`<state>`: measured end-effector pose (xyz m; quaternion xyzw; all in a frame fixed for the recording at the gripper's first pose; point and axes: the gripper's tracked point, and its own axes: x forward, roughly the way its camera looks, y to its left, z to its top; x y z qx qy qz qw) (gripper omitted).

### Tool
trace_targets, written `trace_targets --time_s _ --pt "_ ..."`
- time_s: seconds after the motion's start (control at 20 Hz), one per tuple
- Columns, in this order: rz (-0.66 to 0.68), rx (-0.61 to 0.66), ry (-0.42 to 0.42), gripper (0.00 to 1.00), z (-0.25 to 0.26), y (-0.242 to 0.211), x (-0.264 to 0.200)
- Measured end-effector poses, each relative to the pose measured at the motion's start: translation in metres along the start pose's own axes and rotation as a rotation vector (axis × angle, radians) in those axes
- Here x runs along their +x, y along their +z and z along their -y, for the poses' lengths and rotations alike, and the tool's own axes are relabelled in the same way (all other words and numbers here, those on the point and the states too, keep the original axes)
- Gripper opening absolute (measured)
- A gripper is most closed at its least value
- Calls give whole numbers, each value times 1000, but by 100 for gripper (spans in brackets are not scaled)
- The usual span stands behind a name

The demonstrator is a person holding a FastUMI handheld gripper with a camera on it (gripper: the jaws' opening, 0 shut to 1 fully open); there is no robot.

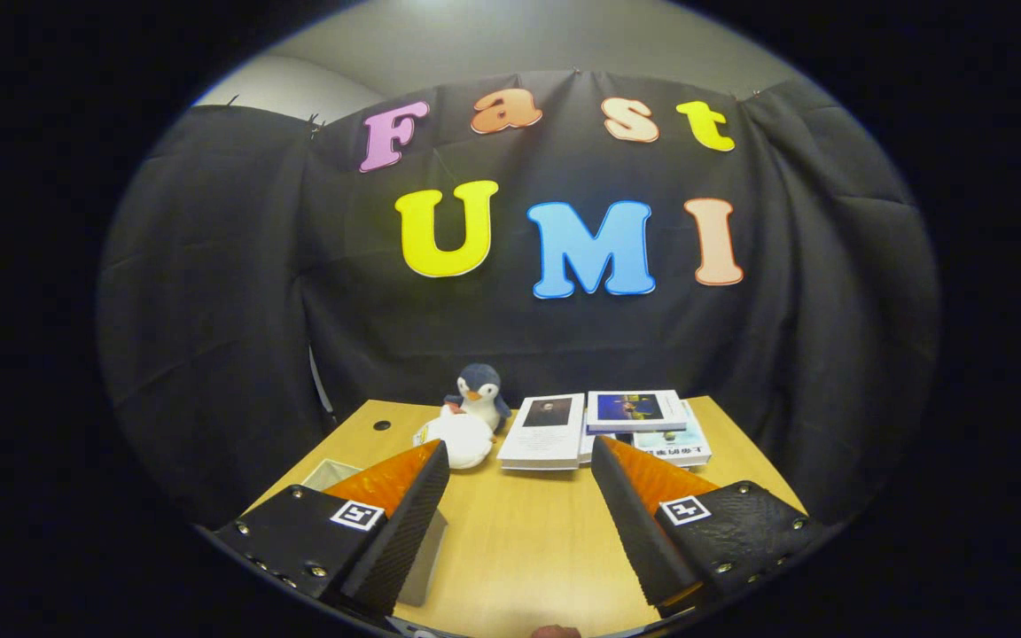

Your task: Open the storage box then place both shoes into the box .Put the left shoe in first, then the right shoe, with the right side of both shoes facing outward in a uniform manner.

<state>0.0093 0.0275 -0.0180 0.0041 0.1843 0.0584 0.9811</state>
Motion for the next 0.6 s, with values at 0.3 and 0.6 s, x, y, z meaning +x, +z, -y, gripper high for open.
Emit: trace_targets --time_s 0.3,0.6 --pt "110 -11 -78 98 44 15 -15" --pt "196 -22 -108 97 58 31 -25"
